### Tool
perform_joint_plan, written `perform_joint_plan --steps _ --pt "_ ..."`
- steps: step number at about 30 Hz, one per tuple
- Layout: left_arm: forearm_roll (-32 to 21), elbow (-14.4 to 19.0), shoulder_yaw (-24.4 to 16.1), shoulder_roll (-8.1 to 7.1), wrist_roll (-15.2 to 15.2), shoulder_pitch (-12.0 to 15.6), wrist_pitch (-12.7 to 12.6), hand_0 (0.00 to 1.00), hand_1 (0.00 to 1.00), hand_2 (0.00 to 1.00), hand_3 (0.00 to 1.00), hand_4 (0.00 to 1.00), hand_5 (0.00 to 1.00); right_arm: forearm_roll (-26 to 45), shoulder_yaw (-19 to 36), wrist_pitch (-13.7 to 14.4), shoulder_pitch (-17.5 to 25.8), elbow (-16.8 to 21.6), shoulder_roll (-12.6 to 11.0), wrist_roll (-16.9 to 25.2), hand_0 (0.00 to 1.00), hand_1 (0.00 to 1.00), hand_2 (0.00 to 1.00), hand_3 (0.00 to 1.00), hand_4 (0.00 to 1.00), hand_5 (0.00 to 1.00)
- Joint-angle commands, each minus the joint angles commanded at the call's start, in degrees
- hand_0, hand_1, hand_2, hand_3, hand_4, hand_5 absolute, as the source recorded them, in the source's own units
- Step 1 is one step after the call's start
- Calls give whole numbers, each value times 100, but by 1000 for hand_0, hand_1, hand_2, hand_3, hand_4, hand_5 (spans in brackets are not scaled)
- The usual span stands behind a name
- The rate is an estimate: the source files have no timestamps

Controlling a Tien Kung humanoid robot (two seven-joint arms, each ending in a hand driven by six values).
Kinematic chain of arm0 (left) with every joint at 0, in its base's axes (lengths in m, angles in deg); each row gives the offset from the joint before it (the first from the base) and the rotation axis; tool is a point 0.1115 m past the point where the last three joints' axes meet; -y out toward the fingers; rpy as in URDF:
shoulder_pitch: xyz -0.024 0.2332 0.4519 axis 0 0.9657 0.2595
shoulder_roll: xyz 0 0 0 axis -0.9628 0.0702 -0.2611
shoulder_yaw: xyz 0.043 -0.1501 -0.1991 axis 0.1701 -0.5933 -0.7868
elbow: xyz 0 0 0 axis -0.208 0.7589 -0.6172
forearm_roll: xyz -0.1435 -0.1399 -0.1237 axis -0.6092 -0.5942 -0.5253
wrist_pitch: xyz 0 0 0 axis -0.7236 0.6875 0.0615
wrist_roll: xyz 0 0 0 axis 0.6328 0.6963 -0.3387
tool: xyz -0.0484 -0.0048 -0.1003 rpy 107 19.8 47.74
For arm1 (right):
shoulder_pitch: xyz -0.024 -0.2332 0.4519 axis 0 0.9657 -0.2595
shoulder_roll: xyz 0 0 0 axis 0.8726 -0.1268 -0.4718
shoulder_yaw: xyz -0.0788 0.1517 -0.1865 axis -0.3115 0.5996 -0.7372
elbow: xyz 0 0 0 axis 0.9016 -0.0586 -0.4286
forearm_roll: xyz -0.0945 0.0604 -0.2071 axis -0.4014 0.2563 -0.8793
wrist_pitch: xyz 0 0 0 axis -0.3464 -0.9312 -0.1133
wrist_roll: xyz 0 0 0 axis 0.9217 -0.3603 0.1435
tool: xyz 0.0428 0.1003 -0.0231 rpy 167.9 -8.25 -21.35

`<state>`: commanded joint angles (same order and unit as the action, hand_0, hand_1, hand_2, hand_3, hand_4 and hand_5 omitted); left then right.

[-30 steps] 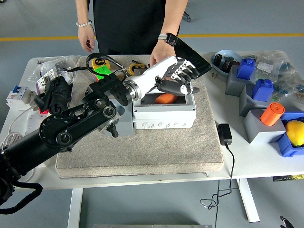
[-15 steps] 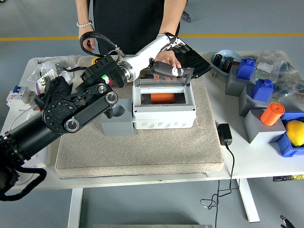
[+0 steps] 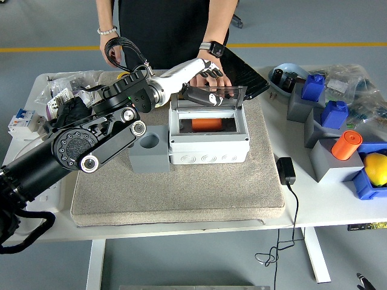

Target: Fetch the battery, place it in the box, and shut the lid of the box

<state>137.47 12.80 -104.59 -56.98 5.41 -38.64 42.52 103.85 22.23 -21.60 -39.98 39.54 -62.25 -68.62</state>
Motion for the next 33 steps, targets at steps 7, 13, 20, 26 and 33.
perform_joint_plan --steps 7,13,20,26,33 --pt "-166 433 -90 -114 150 108 214 538 634 631 604 922 396 -13 24 -1 9 4 0 4 659 638 639 535 874 443" --pt "-330 630 -66 -136 248 151 354 456 595 596 593 922 395 -37 35 2 7 5 2 -3 658 638 638 534 873 445" --pt "-483 668 83 -110 274 259 414 439 588 595 592 917 395 -23 30 -5 17 7 4 1 658 638 638 534 873 444" --pt "-582 646 225 -73 226 355 389 429 586 593 592 917 394 -10 22 -12 22 11 4 10 658 638 638 533 872 445" --pt "-766 556 381 -31 92 434 283 391 584 593 592 912 381 -21 32 -10 17 14 5 9 658 638 638 533 872 446"
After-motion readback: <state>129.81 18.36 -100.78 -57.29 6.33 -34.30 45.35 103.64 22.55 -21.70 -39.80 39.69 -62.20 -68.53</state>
